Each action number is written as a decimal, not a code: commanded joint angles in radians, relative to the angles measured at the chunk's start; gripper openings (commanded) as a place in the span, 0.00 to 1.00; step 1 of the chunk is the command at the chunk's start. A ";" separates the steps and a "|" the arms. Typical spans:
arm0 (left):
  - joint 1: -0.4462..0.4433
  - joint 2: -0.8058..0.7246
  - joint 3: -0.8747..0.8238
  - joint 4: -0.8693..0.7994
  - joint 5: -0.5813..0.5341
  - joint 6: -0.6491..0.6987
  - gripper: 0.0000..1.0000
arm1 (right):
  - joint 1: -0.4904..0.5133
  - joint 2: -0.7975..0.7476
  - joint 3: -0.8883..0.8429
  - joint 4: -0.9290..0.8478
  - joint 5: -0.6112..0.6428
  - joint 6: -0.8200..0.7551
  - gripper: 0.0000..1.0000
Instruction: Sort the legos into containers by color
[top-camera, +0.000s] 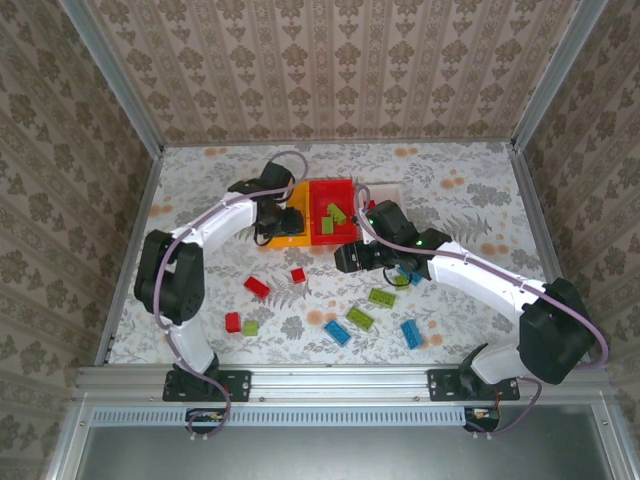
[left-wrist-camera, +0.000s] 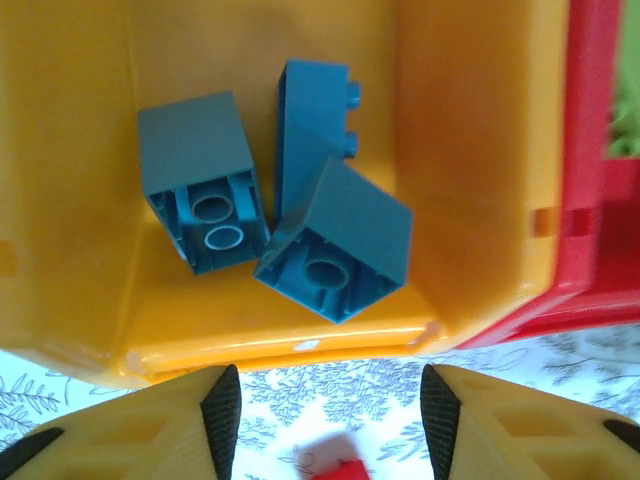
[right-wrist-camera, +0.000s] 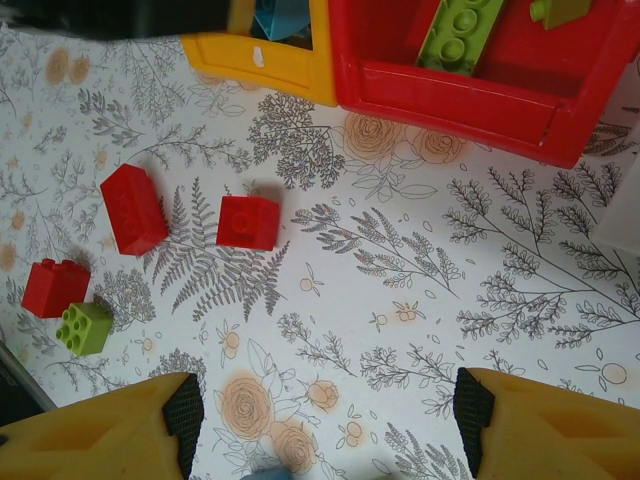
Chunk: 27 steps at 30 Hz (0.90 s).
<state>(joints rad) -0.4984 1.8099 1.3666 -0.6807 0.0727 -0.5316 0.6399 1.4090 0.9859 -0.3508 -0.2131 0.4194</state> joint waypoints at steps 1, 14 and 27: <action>-0.020 0.020 0.040 -0.049 -0.049 0.059 0.60 | 0.008 0.004 0.007 -0.014 0.018 0.003 0.70; -0.014 0.166 0.167 -0.101 -0.081 0.113 0.34 | 0.008 0.007 0.020 -0.020 0.016 0.003 0.70; 0.035 0.308 0.399 -0.181 -0.129 0.165 0.27 | 0.009 0.002 0.011 -0.016 0.011 0.012 0.71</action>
<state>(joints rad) -0.4793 2.0918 1.7180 -0.8078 -0.0273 -0.4019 0.6407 1.4094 0.9859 -0.3511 -0.2131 0.4232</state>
